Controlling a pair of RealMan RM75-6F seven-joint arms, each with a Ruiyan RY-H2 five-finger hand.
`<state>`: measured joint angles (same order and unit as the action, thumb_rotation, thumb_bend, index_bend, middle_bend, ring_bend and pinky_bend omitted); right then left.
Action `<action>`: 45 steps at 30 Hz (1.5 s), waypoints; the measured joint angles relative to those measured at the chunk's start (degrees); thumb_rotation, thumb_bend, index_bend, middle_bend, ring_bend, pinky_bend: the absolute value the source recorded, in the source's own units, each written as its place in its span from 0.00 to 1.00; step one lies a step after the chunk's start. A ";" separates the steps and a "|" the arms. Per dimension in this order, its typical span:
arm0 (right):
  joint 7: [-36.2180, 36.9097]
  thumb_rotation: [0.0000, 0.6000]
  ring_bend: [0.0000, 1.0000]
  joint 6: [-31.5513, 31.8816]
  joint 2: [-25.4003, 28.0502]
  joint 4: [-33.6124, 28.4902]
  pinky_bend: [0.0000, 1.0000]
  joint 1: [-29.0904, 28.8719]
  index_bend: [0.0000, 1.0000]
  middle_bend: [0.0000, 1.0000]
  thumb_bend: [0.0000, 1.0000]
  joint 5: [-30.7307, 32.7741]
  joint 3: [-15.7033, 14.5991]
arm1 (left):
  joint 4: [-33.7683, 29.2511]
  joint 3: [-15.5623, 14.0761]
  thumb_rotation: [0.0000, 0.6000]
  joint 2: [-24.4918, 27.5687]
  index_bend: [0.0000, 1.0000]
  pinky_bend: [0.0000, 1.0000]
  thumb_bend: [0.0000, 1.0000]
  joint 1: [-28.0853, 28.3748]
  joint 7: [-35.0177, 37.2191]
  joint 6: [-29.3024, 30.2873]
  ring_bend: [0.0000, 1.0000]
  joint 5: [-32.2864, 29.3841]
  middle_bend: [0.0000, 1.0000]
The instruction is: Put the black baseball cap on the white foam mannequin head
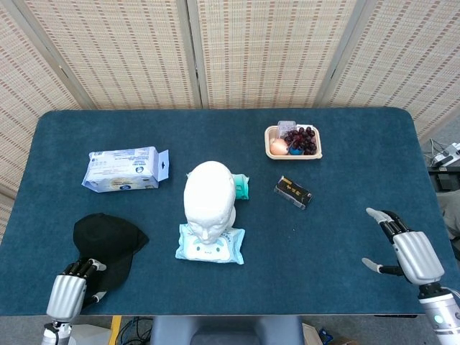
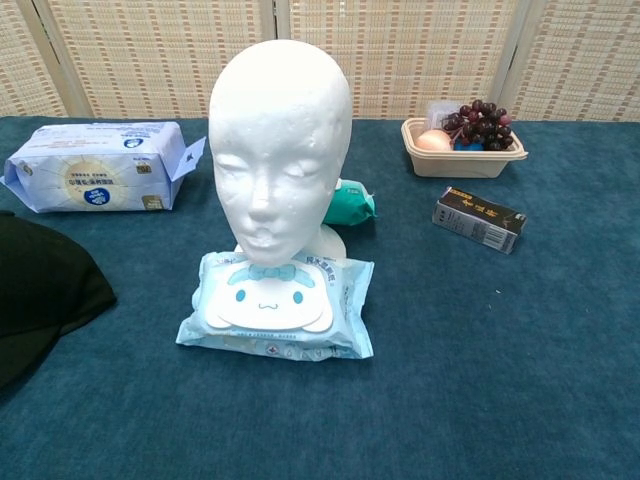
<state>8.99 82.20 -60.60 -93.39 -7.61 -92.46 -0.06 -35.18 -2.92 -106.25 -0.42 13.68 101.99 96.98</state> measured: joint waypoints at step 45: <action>0.67 1.00 0.14 0.18 0.13 0.04 0.48 0.06 0.06 0.20 0.00 -0.09 -0.01 | 0.21 2.31 1.00 -0.01 0.61 0.44 0.46 1.90 7.01 11.61 0.35 -0.16 0.46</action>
<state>9.65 82.38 -60.47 -93.35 -7.55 -92.55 -0.07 -34.97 -0.61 -106.26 1.49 20.69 113.60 96.83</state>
